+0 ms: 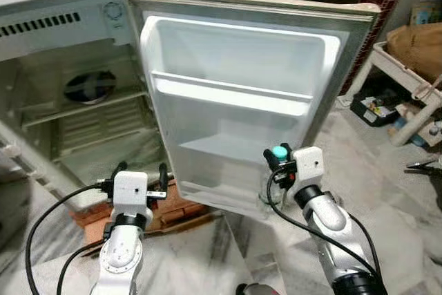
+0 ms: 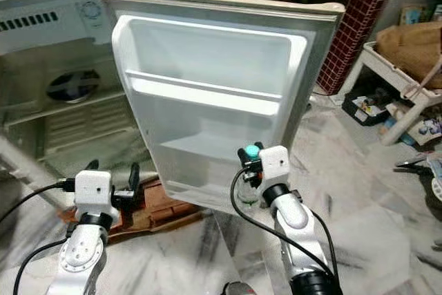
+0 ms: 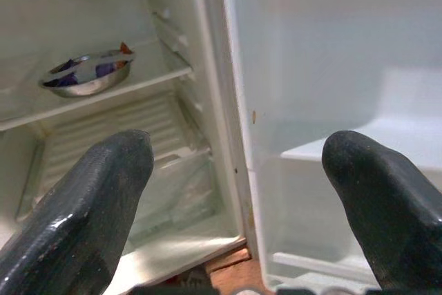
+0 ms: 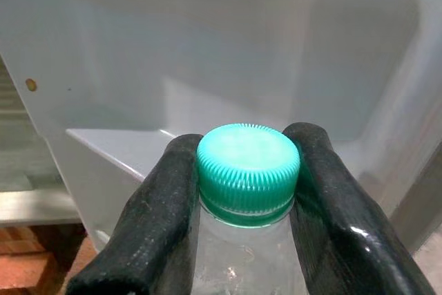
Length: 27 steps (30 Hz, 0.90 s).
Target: Restocking fridge
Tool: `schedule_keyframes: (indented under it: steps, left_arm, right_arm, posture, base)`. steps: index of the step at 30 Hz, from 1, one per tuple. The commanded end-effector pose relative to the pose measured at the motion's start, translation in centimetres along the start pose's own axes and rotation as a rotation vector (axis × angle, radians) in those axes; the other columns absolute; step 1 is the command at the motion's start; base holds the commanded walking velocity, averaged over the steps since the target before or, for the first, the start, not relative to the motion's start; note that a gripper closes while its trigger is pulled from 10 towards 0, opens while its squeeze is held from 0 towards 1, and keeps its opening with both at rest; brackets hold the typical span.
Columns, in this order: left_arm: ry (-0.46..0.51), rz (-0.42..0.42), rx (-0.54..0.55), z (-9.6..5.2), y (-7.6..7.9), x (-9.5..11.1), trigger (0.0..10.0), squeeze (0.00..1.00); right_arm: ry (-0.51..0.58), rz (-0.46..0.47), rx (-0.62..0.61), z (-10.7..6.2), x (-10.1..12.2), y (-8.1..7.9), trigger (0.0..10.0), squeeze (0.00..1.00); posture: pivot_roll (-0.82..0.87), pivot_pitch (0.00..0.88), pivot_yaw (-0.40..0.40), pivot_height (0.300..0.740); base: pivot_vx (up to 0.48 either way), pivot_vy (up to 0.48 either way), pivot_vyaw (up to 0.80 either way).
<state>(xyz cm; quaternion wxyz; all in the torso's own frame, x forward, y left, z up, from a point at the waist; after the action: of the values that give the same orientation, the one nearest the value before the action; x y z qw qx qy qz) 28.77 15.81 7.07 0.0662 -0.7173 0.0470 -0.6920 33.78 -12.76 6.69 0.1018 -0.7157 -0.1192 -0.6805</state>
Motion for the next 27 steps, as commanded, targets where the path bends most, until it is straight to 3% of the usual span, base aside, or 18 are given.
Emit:
schedule_keyframes:
  steps: [1, 20, 27]
  left_arm:
    - [-0.009, -0.030, 0.045, -0.1, -1.0, -0.2, 10.0, 0.00]
    - [0.005, 0.023, 0.066, 0.1, -1.9, -0.1, 10.0, 0.00]
    - [0.001, 0.028, 0.074, 0.1, -2.0, -0.2, 10.0, 0.00]
  right_arm:
    - [0.048, -0.017, 0.016, 0.9, 1.5, -0.3, 10.0, 0.00]
    - [0.088, -0.027, 0.060, 1.4, 2.3, -1.3, 10.0, 0.00]
    - [0.091, -0.024, 0.067, 1.6, 2.4, -1.5, 10.0, 0.00]
  posture:
    - [-0.02, 0.017, 0.025, 0.740]
    - [-0.01, 0.031, 0.028, 0.740]
    - [-0.01, 0.037, 0.031, 0.690]
  base:
    - [0.000, 0.000, 0.00]
    - [0.000, 0.000, 0.00]
    - [0.000, 0.000, 0.00]
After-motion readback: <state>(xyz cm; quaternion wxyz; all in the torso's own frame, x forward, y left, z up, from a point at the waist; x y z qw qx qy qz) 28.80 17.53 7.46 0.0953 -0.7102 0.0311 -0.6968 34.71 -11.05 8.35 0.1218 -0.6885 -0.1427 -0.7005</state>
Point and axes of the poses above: a point about 5 cm out from each wrist's last joint towards the gripper, its own z axis pointing out of the wrist towards the gripper, its own x axis along the axis of the wrist's last joint, y = z × x, the point moved 6 cm from there along z, pointing out of the wrist towards the gripper, and after that the axes turned 1 degree about z, right-handed, at the moved point
